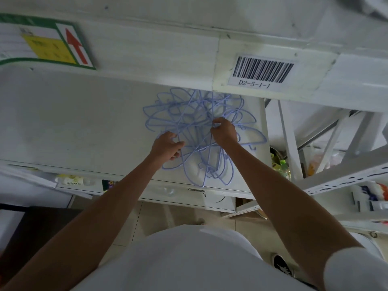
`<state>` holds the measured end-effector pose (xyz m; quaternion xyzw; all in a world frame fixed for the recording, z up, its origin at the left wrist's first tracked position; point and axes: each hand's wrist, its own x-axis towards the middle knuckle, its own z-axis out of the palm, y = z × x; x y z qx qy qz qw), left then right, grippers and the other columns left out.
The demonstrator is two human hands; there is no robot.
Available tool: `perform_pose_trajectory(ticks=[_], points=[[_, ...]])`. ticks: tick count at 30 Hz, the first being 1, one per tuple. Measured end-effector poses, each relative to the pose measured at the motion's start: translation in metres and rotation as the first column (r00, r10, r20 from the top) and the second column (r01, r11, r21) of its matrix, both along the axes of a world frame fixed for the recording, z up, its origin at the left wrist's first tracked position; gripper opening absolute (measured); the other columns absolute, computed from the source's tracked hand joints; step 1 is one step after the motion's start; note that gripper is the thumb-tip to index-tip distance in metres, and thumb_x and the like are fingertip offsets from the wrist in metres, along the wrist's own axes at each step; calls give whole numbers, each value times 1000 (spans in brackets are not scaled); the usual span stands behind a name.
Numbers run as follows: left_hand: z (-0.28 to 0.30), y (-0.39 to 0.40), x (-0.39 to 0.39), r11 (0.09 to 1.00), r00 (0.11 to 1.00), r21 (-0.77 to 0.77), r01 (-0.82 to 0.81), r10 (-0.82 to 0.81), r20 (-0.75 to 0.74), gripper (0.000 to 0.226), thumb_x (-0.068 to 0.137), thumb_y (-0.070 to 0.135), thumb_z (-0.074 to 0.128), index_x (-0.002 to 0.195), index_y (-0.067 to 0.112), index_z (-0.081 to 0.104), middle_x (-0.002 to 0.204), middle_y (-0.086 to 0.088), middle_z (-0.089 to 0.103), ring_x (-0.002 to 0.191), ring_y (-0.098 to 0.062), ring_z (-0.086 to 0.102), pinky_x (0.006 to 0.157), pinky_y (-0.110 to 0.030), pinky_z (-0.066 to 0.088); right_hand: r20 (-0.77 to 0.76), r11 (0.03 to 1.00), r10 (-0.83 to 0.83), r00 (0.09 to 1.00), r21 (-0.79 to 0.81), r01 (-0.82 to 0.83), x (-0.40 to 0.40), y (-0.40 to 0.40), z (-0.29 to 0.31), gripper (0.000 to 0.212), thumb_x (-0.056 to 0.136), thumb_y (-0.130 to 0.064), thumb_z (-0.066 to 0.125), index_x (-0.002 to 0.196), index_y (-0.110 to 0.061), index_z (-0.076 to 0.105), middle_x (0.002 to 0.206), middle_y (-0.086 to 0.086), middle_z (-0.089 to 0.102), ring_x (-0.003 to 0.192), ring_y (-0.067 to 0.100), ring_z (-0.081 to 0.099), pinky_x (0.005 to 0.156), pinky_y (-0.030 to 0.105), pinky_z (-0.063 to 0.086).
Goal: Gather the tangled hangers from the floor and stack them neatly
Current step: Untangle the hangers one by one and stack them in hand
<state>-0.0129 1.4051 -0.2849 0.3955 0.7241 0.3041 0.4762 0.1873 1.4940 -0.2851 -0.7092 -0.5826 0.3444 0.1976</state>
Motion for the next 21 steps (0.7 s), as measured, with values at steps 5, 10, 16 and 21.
perform_pose_trajectory(ticks=[5, 10, 16, 21], points=[[-11, 8, 4, 992, 964, 102, -68, 92, -248, 34, 85, 25, 74, 117, 15, 66, 95, -6, 75, 96, -31, 74, 87, -45, 61, 134, 996, 34, 990, 76, -44, 0, -9, -9, 29, 93, -25, 58, 122, -26, 59, 113, 9, 68, 105, 35, 65, 72, 34, 46], [-10, 11, -8, 980, 923, 159, -116, 166, -346, 17, 85, 32, 71, 98, 23, 65, 86, 5, 67, 94, -28, 70, 73, -30, 47, 71, 991, -26, 997, 130, 17, 12, -19, -11, 19, 94, -33, 60, 110, -23, 60, 100, 5, 71, 97, 32, 66, 69, 32, 44], [-19, 15, -28, 997, 921, 52, -51, 67, -383, 27, 89, 35, 66, 108, 16, 73, 103, -10, 79, 98, -32, 74, 89, -40, 59, 198, 984, 18, 980, 173, -53, 26, -46, -28, 24, 100, -42, 50, 104, -23, 65, 94, 2, 73, 89, 29, 69, 71, 36, 51], [-5, 26, -8, 997, 912, 81, 3, 31, -408, 36, 87, 42, 73, 115, 19, 73, 105, -2, 77, 107, -28, 73, 77, -26, 55, 370, 972, 61, 927, 190, -140, 5, -46, -22, 35, 96, -53, 54, 96, -23, 72, 98, 7, 73, 89, 33, 70, 71, 35, 51]])
